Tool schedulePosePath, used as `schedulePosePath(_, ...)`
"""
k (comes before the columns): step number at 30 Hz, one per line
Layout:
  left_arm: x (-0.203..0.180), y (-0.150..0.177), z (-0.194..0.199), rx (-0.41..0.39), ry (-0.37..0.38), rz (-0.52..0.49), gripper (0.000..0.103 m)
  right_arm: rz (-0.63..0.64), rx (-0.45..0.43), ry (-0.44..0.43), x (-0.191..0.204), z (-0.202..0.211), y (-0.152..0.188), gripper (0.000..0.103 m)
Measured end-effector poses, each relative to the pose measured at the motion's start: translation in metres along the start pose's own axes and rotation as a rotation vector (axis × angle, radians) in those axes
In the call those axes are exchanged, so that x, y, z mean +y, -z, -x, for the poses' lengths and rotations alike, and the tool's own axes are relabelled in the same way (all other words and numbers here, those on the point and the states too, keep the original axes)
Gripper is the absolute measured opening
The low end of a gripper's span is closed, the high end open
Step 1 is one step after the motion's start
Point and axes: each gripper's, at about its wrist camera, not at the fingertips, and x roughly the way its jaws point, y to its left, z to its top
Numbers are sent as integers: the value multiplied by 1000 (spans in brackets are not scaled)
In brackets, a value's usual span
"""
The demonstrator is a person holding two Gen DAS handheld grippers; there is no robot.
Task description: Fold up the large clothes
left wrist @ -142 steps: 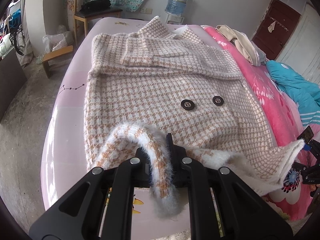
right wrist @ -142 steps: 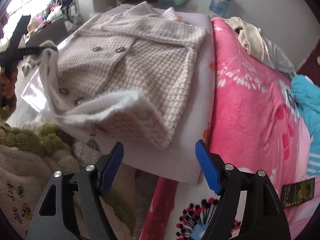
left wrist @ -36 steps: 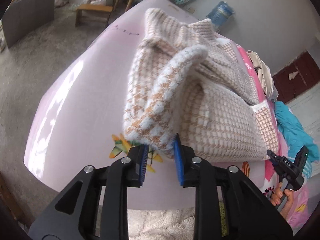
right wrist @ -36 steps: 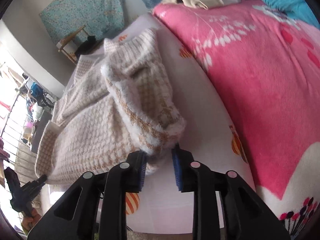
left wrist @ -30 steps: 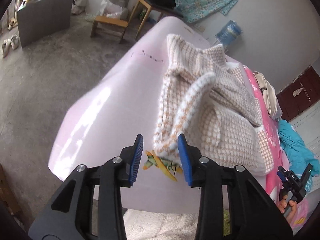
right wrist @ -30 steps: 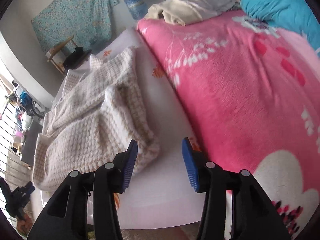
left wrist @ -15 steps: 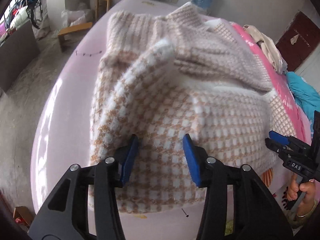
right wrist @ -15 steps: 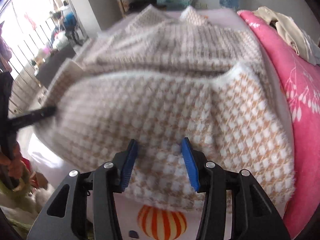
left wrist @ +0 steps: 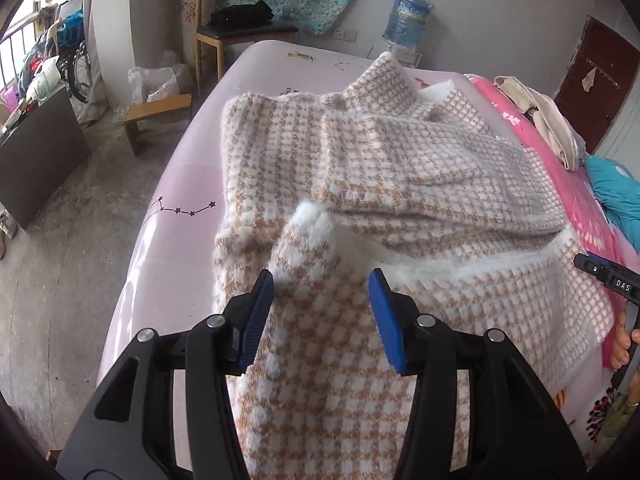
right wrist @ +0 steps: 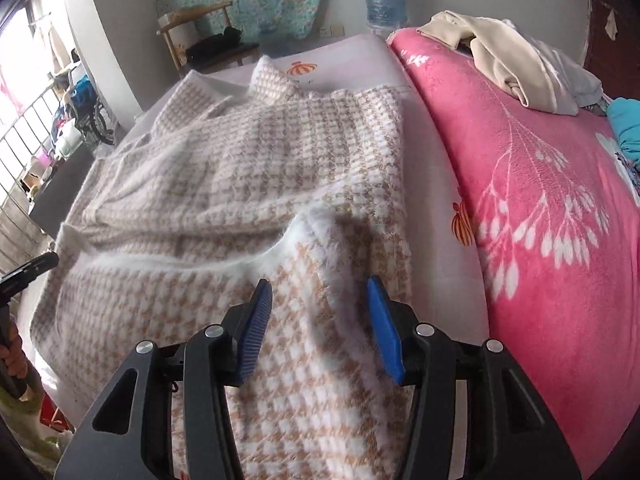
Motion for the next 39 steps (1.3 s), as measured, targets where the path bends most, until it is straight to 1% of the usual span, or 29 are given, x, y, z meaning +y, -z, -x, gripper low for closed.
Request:
schedulePosePath(2,5,0,-6,9,-19,3,44,-2,23,-13,1,-6,2,30)
schedulePosePath(3,8,1,-7,9,-26,9,39,-2,19,-7,2,-6,2,19)
schedulePosePath(4,11,1,-9,15,-29,18,27,-6,9,-10,3,-3,3,10)
schedulePosePath(5,14,2,-11,23,-22,30,17,-14,-12,-7,3,3,3,8)
schedulePosePath(8,22,-1,-6,22,36,85,11,-43,-98,4,2,27,-7,7)
schedulePosePath(10,23,-8,4,-8,67,101,10,-43,-136,-5,1,39,-18,7)
schedulePosePath(12,24,-15,10,-32,87,119,10,-22,-157,16,2,41,-25,7)
schedulePosePath(14,27,-18,4,-33,83,141,10,-23,-145,23,0,31,-27,7)
schedulePosePath(16,30,-15,-7,-37,70,154,10,-38,-106,25,-4,12,-24,7)
schedulePosePath(18,33,-10,-20,-22,48,157,10,-57,-60,22,-9,-8,-19,7)
schedulePosePath(19,33,-10,-22,-21,53,165,10,-61,-54,24,-9,-13,-16,7)
schedulePosePath(23,33,-10,-24,-35,43,159,11,-90,-73,-3,-13,-17,-13,8)
schedulePosePath(25,35,-7,-29,-39,37,161,13,-106,-47,-23,-16,-26,-12,9)
schedulePosePath(27,34,-6,-30,-40,31,156,14,-120,-41,-34,-17,-26,-11,10)
schedulePosePath(28,33,-7,-29,-32,32,148,18,-122,-37,-35,-17,-22,-12,17)
schedulePosePath(29,34,-7,-27,-18,30,148,32,-127,-42,-32,-18,-16,-12,20)
schedulePosePath(30,35,-7,-25,-5,31,156,39,-133,-57,-36,-19,-8,-12,31)
schedulePosePath(31,37,-7,-20,-9,57,167,43,-142,-83,-58,-20,3,-11,38)
schedulePosePath(33,39,-4,-3,-50,50,172,46,-153,-134,-76,-19,25,-9,47)
schedulePosePath(34,36,-3,7,-84,46,154,49,-149,-158,-89,-17,36,-8,48)
schedulePosePath(36,27,-1,26,-142,88,112,49,-130,-177,-127,-9,48,-7,48)
schedulePosePath(37,20,0,32,-151,128,87,49,-114,-172,-159,-1,50,-6,48)
schedulePosePath(39,1,0,30,-121,227,33,49,-62,-128,-239,21,41,-6,48)
